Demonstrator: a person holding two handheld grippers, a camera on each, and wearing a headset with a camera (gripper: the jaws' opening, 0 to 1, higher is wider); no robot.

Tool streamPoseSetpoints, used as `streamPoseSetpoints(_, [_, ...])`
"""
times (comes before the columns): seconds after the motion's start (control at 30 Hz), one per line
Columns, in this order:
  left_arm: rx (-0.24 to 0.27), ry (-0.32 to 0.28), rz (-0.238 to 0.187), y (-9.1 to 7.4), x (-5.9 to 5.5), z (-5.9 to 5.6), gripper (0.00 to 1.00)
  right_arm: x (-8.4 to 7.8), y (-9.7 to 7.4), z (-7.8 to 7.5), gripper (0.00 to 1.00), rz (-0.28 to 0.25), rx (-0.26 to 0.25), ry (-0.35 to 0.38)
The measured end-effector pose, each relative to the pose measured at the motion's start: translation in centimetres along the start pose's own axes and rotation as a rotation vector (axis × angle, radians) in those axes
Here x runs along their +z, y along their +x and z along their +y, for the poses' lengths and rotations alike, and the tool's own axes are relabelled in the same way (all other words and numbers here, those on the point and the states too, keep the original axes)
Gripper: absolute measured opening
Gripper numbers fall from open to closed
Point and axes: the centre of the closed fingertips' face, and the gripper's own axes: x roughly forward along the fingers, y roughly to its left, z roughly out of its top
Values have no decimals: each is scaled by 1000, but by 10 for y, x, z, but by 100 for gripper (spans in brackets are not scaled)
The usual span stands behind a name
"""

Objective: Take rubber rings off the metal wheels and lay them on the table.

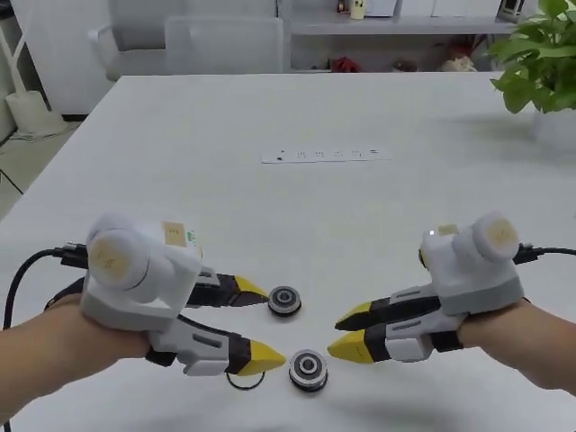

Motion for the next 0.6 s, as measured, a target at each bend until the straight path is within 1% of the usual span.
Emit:
streamPoseSetpoints(0.17, [-10, -6, 0, 7, 0, -1, 45, -5, 3, 1, 25, 10, 8, -23])
streamPoseSetpoints(0.37, [-23, -15, 9, 14, -3, -2, 44, -11, 7, 2, 25, 20, 20, -62])
streamPoseSetpoints(0.6, [-41, -25, 19, 23, -7, -7, 43, -18, 9, 4, 26, 40, 33, -88])
